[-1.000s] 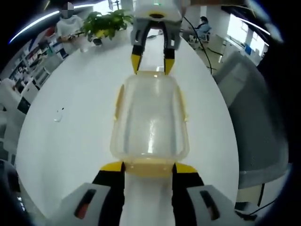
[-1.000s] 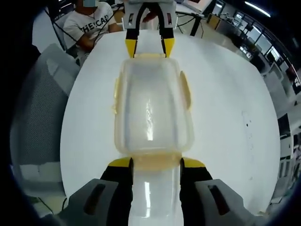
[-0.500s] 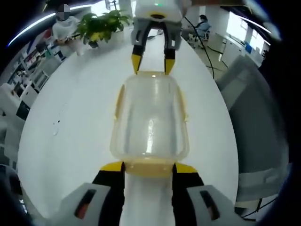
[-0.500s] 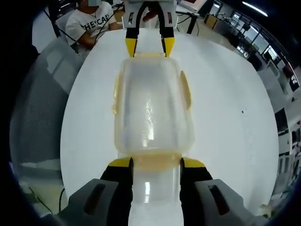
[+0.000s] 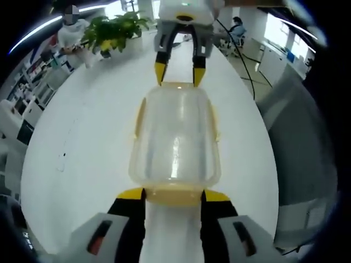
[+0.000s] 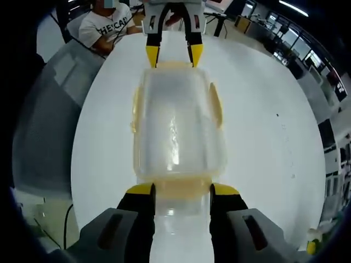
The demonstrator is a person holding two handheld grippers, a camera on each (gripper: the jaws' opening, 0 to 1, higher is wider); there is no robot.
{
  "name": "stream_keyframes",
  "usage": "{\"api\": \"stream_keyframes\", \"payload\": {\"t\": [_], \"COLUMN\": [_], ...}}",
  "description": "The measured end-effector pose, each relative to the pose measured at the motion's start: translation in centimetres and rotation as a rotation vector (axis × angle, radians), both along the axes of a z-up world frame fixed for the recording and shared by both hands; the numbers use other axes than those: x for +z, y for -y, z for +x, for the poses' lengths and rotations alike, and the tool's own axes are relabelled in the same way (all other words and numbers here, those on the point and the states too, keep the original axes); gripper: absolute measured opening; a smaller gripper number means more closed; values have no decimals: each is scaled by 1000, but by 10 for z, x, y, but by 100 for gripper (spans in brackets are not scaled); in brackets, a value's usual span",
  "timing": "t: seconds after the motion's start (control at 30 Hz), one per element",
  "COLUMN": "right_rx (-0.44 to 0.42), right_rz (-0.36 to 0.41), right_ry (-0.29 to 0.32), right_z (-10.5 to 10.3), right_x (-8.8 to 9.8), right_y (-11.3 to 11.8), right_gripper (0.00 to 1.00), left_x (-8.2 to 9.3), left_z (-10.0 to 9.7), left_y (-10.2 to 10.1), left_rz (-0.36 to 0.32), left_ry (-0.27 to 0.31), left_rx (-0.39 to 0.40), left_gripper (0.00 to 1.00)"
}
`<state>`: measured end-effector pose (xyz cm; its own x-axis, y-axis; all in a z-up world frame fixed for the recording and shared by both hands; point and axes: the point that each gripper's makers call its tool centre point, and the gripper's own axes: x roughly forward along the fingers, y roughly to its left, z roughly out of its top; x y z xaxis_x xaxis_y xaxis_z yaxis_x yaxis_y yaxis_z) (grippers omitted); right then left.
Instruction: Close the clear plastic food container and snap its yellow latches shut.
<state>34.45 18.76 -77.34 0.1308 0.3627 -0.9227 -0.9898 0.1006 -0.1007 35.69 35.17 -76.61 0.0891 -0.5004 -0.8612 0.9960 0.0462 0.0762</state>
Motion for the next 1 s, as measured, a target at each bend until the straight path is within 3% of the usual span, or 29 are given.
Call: {"api": "stream_keyframes", "payload": {"t": [0.57, 1.0], "right_rx": [-10, -30], "right_rz": [8, 15], "right_ry": [5, 10], "right_z": [-2, -2], "right_x": [-3, -5], "right_y": [50, 70], "right_gripper": [36, 36], "left_x": [-1, -7], "left_z": [0, 7], "left_y": [52, 72], "left_rz": [9, 41], "left_ry": [5, 2], "left_rx": [-5, -20], "left_gripper": [33, 33]}}
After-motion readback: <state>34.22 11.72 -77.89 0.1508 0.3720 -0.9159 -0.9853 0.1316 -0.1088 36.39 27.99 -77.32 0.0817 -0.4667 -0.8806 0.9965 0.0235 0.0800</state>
